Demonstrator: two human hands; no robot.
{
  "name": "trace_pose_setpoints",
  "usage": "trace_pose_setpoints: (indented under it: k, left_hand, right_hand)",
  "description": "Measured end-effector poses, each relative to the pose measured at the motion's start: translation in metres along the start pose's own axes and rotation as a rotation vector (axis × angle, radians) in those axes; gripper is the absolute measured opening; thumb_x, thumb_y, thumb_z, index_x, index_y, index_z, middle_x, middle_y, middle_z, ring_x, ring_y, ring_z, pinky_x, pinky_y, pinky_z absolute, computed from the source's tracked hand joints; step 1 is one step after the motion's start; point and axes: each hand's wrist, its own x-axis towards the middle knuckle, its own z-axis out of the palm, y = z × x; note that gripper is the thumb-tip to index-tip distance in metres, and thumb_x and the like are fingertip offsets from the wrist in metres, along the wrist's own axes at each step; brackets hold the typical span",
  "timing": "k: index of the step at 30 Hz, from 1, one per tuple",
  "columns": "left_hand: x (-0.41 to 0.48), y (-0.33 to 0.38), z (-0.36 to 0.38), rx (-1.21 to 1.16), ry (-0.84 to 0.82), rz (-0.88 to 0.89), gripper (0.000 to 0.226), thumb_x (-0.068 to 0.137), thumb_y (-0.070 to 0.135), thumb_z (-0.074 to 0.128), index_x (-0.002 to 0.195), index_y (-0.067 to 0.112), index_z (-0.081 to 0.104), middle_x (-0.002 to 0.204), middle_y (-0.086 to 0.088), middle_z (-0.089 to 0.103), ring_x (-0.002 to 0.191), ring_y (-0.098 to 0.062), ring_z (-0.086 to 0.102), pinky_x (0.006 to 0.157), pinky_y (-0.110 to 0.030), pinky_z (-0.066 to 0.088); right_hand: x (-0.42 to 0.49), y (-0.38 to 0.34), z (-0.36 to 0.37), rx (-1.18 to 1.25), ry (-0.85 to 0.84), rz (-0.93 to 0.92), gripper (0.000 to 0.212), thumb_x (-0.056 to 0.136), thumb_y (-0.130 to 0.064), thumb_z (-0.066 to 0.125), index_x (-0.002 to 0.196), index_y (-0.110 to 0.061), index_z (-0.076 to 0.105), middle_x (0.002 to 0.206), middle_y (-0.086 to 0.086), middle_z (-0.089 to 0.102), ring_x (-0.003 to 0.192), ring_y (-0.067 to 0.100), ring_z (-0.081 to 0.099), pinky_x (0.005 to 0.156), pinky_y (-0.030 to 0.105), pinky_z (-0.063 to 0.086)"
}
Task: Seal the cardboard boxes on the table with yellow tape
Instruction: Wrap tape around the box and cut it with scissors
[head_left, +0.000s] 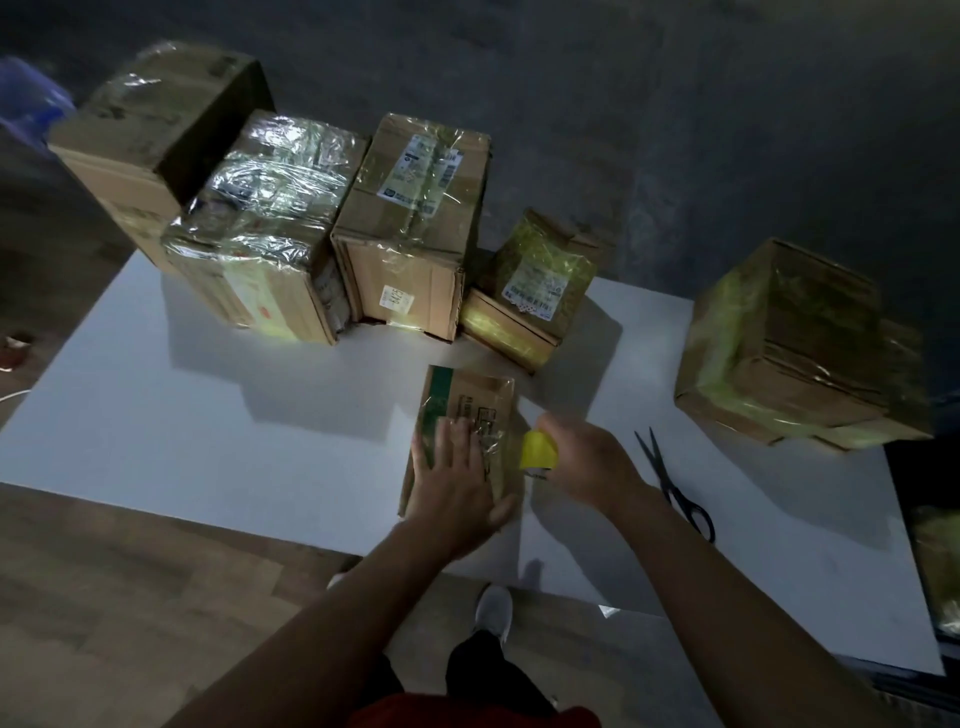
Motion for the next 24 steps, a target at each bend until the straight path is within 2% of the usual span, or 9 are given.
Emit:
trace_pose_setpoints:
  k: [2, 4, 8, 13, 16, 19, 22, 24]
  left_hand:
    - [0.004, 0.019, -0.007, -0.083, -0.014, -0.129, 0.099, 0.088, 0.074, 0.030, 0.151, 0.003, 0.000, 0.157, -0.023, -0.018, 0.143, -0.046, -0.018, 0.109, -0.069, -0.004]
    - [0.011, 0.031, -0.010, -0.161, -0.060, -0.239, 0.106, 0.084, 0.070, 0.048, 0.151, 0.007, -0.004, 0.156, -0.022, -0.024, 0.141, -0.050, -0.019, 0.109, -0.072, 0.000]
    - [0.017, 0.034, -0.015, -0.213, -0.104, -0.309, 0.107, 0.087, 0.054, 0.060, 0.151, 0.007, -0.013, 0.154, -0.023, -0.027, 0.139, -0.053, -0.019, 0.109, -0.073, 0.004]
    - [0.008, 0.008, -0.027, -0.435, 0.000, -0.248, 0.096, 0.090, 0.045, 0.053, 0.152, 0.011, -0.012, 0.159, -0.012, -0.020, 0.144, -0.044, -0.014, 0.113, -0.068, 0.006]
    - [0.003, -0.018, -0.032, -0.642, 0.010, -0.168, 0.096, 0.092, 0.043, 0.054, 0.152, 0.015, -0.015, 0.160, -0.003, -0.021, 0.146, -0.036, -0.013, 0.114, -0.064, 0.013]
    - [-0.006, -0.036, -0.035, -0.812, 0.078, -0.067, 0.084, 0.094, 0.047, 0.045, 0.151, 0.035, -0.015, 0.161, 0.005, -0.019, 0.149, -0.031, -0.004, 0.114, -0.060, 0.022]
    - [-0.017, -0.047, -0.036, -0.819, 0.232, 0.036, 0.074, 0.091, 0.039, 0.034, 0.150, 0.044, -0.011, 0.161, 0.009, -0.015, 0.149, -0.024, 0.003, 0.116, -0.053, 0.025]
    - [-0.020, -0.052, -0.036, -0.823, 0.243, 0.057, 0.072, 0.092, 0.039, 0.031, 0.149, 0.047, -0.012, 0.161, 0.010, -0.015, 0.149, -0.022, 0.004, 0.118, -0.048, 0.024]
  right_hand:
    - [0.002, 0.000, 0.008, 0.032, 0.029, -0.015, 0.033, 0.086, -0.031, 0.065, 0.112, -0.015, 0.051, 0.100, 0.006, 0.063, 0.092, 0.026, 0.060, 0.066, 0.029, 0.038]
    - [0.003, 0.002, 0.016, 0.070, 0.033, -0.015, 0.035, 0.085, -0.035, 0.067, 0.109, -0.015, 0.051, 0.097, 0.005, 0.062, 0.089, 0.024, 0.059, 0.065, 0.026, 0.032]
    - [0.003, 0.004, 0.019, 0.095, 0.024, 0.008, 0.028, 0.085, -0.021, 0.064, 0.109, -0.017, 0.050, 0.099, 0.004, 0.060, 0.092, 0.024, 0.058, 0.066, 0.026, 0.033]
    - [0.003, -0.009, -0.001, 0.199, 0.066, 0.006, 0.033, 0.081, -0.015, 0.065, 0.111, -0.018, 0.053, 0.098, 0.004, 0.059, 0.089, 0.026, 0.058, 0.066, 0.029, 0.039]
    - [0.014, -0.029, -0.029, 0.278, 0.102, -0.035, 0.048, 0.075, -0.019, 0.076, 0.118, -0.017, 0.054, 0.108, 0.006, 0.061, 0.093, 0.025, 0.058, 0.068, 0.030, 0.041]
    - [0.028, -0.047, -0.047, 0.319, 0.102, -0.111, 0.052, 0.074, -0.017, 0.078, 0.121, -0.019, 0.055, 0.118, 0.004, 0.060, 0.104, 0.022, 0.056, 0.072, 0.024, 0.035]
    - [0.034, -0.057, -0.045, 0.345, 0.115, -0.085, 0.053, 0.079, -0.015, 0.073, 0.127, -0.016, 0.052, 0.120, 0.007, 0.060, 0.107, 0.024, 0.057, 0.076, 0.022, 0.035]
    - [0.034, -0.062, -0.040, 0.322, 0.097, -0.059, 0.053, 0.084, -0.017, 0.070, 0.132, -0.012, 0.048, 0.120, 0.013, 0.059, 0.108, 0.029, 0.057, 0.076, 0.024, 0.036]
